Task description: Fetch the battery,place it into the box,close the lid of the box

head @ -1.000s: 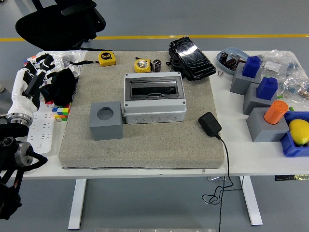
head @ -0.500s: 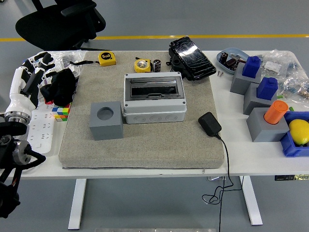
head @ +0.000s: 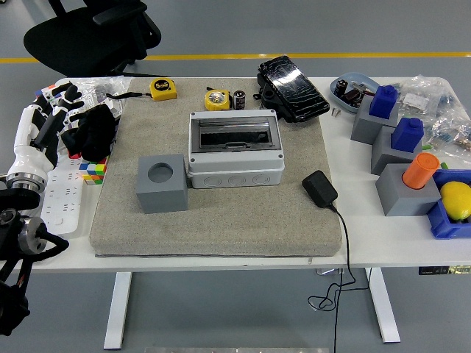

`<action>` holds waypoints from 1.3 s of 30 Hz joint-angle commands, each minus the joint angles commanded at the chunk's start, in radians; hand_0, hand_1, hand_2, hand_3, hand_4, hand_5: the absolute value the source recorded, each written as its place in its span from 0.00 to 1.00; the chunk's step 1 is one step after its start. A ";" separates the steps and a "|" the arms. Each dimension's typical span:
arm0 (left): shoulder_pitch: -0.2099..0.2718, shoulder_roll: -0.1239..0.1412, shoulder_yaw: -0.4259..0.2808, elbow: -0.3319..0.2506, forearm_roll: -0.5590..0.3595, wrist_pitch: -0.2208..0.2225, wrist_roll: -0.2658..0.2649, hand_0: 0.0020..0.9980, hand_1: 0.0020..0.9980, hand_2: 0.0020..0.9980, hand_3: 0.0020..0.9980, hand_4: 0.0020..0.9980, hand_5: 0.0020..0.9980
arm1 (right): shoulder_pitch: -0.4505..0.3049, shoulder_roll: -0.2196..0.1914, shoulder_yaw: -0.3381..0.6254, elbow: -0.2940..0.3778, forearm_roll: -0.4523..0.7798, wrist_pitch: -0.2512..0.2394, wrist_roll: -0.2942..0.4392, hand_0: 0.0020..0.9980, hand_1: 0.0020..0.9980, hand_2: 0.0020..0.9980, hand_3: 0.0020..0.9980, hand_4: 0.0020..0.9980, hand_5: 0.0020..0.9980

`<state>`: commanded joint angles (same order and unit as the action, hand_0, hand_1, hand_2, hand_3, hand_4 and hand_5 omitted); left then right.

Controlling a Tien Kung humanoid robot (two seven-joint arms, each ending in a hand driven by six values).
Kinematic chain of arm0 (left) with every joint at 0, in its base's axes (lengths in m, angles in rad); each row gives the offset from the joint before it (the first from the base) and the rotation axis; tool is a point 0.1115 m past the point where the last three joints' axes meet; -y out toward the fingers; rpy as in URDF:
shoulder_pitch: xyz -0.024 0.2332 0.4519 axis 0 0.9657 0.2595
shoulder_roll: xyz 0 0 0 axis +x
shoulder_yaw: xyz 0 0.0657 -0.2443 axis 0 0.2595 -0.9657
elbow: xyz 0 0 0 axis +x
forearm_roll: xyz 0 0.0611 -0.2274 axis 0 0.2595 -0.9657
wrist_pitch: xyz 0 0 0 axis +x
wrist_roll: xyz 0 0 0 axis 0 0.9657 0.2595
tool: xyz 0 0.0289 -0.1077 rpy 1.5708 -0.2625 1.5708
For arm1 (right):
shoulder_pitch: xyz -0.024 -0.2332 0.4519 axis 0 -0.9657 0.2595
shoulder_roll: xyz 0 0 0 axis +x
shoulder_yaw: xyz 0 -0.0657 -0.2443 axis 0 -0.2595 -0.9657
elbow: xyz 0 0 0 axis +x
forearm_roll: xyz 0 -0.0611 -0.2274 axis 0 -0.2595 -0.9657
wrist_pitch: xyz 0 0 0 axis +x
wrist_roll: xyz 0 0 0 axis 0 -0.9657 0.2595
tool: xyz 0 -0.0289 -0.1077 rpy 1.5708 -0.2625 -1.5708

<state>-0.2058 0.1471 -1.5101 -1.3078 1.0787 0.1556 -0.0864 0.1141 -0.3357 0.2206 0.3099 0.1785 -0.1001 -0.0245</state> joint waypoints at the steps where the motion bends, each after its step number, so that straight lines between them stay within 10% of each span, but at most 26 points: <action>1: 0.000 0.000 0.000 0.000 0.000 0.000 0.000 0.54 0.65 0.65 0.69 1.00 0.54 | 0.000 0.000 0.001 0.000 0.000 -0.001 0.000 0.58 0.63 0.66 0.56 0.96 0.49; 39: -0.001 0.007 -0.001 -0.006 -0.001 -0.008 0.014 0.52 0.54 0.55 0.68 1.00 0.54 | 0.007 0.001 0.010 0.003 -0.002 -0.017 0.022 0.58 0.63 0.66 0.55 0.95 0.50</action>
<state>-0.2066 0.1538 -1.5112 -1.3140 1.0779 0.1475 -0.0725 0.1211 -0.3346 0.2305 0.3124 0.1762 -0.1170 -0.0024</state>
